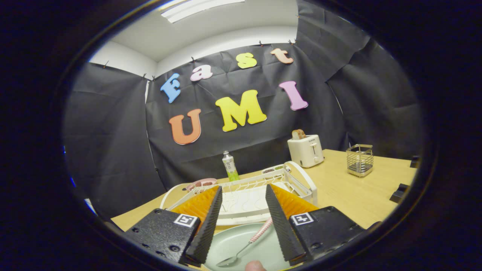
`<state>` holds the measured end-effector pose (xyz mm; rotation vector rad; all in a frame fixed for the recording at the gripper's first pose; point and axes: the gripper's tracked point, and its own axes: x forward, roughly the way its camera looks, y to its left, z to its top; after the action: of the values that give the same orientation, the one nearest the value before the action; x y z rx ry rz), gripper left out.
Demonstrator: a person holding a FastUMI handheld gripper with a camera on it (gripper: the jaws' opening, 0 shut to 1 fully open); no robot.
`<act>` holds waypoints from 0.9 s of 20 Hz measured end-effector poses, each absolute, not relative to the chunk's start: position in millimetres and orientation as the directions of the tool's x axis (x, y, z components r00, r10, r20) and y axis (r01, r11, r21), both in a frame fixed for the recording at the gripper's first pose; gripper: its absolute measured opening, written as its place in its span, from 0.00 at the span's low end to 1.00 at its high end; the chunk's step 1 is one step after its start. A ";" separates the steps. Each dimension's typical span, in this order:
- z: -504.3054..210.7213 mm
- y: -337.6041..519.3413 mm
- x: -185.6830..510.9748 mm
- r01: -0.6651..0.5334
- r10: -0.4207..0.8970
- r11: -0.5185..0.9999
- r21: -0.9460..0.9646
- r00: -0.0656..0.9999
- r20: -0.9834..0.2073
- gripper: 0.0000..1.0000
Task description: Take the plate from the dish rack, then take the spoon from the basket and place it into the plate.
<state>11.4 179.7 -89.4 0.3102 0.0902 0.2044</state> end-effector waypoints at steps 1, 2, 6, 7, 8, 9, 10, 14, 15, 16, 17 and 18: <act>-85.7 175.9 11.3 -0.181 0.206 0.937 0.300 0.977 -0.053 0.81; -81.7 173.8 10.4 -0.178 0.200 0.941 0.289 0.979 -0.046 0.88; -57.4 152.9 -0.2 -0.164 0.168 0.965 0.202 0.986 -0.006 1.00; -49.7 145.1 -3.4 -0.153 0.154 0.974 0.169 0.988 0.008 1.00; -40.9 139.6 -7.6 -0.146 0.145 0.979 0.142 0.989 0.022 1.00; -32.4 134.2 -12.8 -0.143 0.140 0.982 0.126 0.990 0.030 1.00; -26.5 129.6 -17.8 -0.140 0.137 0.983 0.120 0.990 0.031 1.00; -5.5 107.4 -36.4 -0.104 0.102 0.991 0.079 0.994 0.036 1.00; -1.6 102.0 -40.9 -0.091 0.088 0.994 0.067 0.995 0.040 1.00; 1.4 99.4 -45.1 -0.087 0.085 0.994 0.065 0.995 0.045 1.00; 3.2 98.5 -49.3 -0.089 0.086 0.994 0.065 0.995 0.048 1.00; 3.2 96.1 -52.3 -0.088 0.084 0.994 0.068 0.995 0.051 1.00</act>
<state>-52.3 96.1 3.2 0.0705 -0.0481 0.0861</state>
